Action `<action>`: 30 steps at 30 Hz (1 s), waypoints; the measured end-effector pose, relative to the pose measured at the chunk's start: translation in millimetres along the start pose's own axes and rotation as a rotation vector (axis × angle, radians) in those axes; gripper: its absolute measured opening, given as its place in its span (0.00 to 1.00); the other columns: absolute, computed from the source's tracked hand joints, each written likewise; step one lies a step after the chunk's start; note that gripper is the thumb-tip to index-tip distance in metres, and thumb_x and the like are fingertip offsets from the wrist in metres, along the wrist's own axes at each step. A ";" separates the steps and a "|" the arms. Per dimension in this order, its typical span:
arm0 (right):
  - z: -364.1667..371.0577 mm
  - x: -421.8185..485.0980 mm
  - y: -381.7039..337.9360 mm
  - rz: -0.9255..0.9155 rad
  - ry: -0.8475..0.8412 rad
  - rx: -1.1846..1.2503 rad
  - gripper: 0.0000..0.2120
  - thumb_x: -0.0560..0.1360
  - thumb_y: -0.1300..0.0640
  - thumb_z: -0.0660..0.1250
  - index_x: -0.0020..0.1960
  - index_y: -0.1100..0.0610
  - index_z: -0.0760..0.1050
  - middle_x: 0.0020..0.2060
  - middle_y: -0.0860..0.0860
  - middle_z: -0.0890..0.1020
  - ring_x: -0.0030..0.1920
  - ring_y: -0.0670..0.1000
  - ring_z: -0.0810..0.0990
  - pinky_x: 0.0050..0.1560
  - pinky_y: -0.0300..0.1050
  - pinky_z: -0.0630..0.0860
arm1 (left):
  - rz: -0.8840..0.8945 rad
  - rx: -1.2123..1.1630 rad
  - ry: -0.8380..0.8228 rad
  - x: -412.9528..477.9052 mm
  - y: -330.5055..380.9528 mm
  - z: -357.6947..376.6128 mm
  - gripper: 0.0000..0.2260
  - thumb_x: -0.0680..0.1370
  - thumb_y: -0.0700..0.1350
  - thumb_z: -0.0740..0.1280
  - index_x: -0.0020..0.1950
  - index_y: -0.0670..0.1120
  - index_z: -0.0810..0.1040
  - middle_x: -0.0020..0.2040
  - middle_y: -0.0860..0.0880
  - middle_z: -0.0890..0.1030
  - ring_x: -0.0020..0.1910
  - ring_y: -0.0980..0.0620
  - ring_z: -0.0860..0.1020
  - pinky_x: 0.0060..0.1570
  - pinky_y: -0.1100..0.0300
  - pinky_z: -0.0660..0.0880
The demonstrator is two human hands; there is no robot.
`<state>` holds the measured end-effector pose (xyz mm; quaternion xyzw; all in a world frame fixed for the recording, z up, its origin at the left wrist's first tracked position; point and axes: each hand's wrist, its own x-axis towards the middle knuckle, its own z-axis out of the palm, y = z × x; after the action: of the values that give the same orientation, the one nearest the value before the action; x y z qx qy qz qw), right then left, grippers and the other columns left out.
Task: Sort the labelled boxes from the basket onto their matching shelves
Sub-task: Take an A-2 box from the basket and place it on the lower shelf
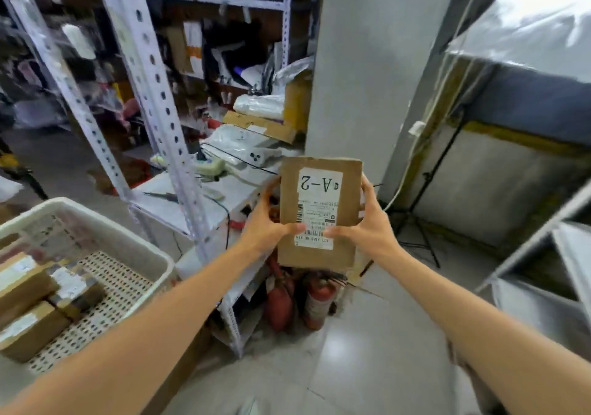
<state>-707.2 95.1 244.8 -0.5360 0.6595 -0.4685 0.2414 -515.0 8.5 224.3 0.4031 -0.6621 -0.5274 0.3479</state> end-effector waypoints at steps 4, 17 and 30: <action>-65.8 -1.8 23.3 0.090 0.202 -0.021 0.56 0.61 0.61 0.82 0.77 0.44 0.50 0.53 0.35 0.76 0.51 0.33 0.77 0.53 0.40 0.79 | 0.080 -0.023 -0.176 52.2 27.0 77.1 0.44 0.62 0.40 0.80 0.65 0.70 0.61 0.65 0.45 0.75 0.63 0.45 0.75 0.58 0.41 0.76; -233.3 -20.7 31.4 0.370 0.834 -0.220 0.57 0.62 0.62 0.81 0.78 0.47 0.47 0.64 0.51 0.74 0.61 0.46 0.73 0.60 0.50 0.75 | 0.270 -0.143 -0.889 152.9 128.7 293.6 0.48 0.61 0.48 0.80 0.73 0.63 0.56 0.56 0.47 0.81 0.54 0.48 0.82 0.55 0.42 0.78; -277.4 -22.7 103.4 0.544 1.099 -0.137 0.51 0.66 0.64 0.78 0.78 0.50 0.50 0.61 0.47 0.74 0.55 0.44 0.73 0.44 0.29 0.72 | 0.172 -0.086 -1.186 200.4 110.9 420.4 0.41 0.66 0.42 0.79 0.73 0.58 0.61 0.58 0.51 0.80 0.58 0.50 0.79 0.58 0.41 0.76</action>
<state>-977.5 214.5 273.3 -0.0431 0.8291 -0.5545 -0.0577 -992.6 16.8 255.2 -0.0293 -0.7516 -0.6585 -0.0235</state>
